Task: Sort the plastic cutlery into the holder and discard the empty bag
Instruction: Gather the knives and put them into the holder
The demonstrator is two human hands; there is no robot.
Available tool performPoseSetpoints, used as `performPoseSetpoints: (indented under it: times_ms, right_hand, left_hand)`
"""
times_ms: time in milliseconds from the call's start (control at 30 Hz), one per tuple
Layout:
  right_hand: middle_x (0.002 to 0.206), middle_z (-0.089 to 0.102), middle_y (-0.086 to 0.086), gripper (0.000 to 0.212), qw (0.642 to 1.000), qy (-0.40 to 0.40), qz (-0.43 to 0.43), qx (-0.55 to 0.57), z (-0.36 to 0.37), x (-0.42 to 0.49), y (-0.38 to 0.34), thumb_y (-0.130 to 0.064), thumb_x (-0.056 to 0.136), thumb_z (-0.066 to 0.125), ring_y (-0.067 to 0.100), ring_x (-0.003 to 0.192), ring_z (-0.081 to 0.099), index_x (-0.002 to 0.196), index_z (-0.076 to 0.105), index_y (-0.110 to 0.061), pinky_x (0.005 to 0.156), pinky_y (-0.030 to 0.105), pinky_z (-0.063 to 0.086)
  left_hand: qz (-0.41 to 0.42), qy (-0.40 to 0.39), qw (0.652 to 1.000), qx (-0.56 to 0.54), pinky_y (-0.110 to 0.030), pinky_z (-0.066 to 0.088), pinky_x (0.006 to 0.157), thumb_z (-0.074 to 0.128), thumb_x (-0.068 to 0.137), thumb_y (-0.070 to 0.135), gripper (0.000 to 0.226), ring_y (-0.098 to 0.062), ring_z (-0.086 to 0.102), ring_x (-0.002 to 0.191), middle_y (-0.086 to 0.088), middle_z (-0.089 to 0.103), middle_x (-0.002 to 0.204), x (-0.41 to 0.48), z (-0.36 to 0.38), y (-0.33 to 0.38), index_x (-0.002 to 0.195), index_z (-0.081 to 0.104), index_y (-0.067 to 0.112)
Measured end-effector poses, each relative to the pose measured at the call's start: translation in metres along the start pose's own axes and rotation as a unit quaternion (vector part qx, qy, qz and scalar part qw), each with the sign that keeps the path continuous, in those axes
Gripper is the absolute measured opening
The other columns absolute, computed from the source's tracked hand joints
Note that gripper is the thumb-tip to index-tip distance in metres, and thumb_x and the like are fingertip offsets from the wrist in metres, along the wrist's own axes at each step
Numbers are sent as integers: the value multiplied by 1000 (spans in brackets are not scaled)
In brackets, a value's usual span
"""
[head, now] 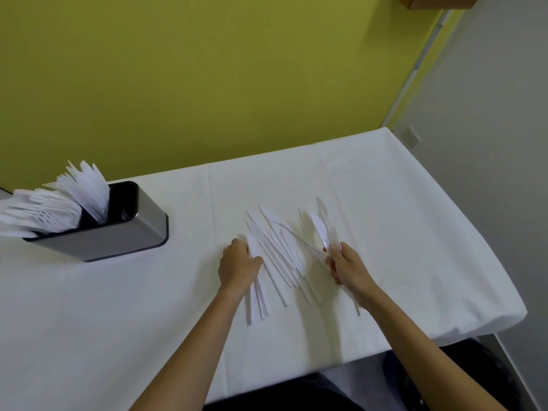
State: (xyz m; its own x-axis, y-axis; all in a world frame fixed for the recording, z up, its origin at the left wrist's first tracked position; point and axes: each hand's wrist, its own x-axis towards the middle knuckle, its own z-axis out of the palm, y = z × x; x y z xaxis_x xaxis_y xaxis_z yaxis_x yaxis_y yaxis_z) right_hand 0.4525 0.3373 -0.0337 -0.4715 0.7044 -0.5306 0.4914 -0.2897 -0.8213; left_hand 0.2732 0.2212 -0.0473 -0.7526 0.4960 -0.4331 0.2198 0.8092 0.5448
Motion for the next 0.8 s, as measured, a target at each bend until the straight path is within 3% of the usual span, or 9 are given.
performPoseSetpoints:
  times_ms: [167,300,400,500,600,667,733,800]
  right_hand:
    - [67,42,-2,19,1000,-26,-3,3,2,-2,-2,-24,100,38,8,50,34,91,49,-10,46,20,30]
    - [69,40,2,15,997,-81,-9,15,10,-4,-8,-23,99,43,8,50,36,92,47,-10,47,20,31]
    - [69,53,3,21,994,-104,-20,-5,22,-6,-14,-21,100,41,9,54,53,100,51,-2,55,24,43]
    - [88,67,9,24,988,-149,-15,29,32,-12,-24,-19,102,36,17,76,69,108,53,-4,72,31,55]
    - [104,68,16,26,976,-194,-5,94,39,-18,-32,-17,103,34,27,85,70,119,53,-9,76,34,56]
    - [93,67,11,25,970,-209,0,127,41,-20,-33,-16,103,34,23,70,65,120,52,-10,64,31,50]
    - [79,59,4,23,965,-216,2,150,42,-21,-32,-16,103,33,17,57,50,115,52,-13,55,26,39]
    - [72,50,1,21,965,-213,5,150,43,-21,-32,-20,104,31,12,52,37,106,52,-17,51,23,31]
  left_hand:
    - [-36,-22,990,-132,-34,55,74,70,80,10,22,-21,63,81,-3,62,91,10,-11,-3,94,54,12]
    - [-62,-79,939,-329,-30,59,56,70,81,1,25,-24,66,71,-12,66,95,7,-30,11,102,58,3]
    - [-48,-160,893,-417,-34,59,61,70,82,0,24,-24,68,75,-11,68,91,4,-41,26,104,60,3]
    - [-39,-209,866,-453,-36,60,64,70,81,-2,22,-25,69,78,-10,69,86,1,-39,36,100,61,5]
    - [-14,-195,877,-439,-30,59,66,72,80,1,21,-22,68,81,-10,69,89,2,-34,40,96,61,6]
    - [17,-175,902,-395,-22,54,62,75,79,7,19,-13,65,77,-3,69,86,3,-32,41,91,61,11]
    - [46,-154,928,-336,-17,45,61,78,76,15,20,-6,60,73,3,67,85,4,-32,42,87,61,16]
    - [65,-142,939,-306,-19,41,62,81,73,21,27,-9,58,77,4,65,93,5,-33,42,91,61,18]
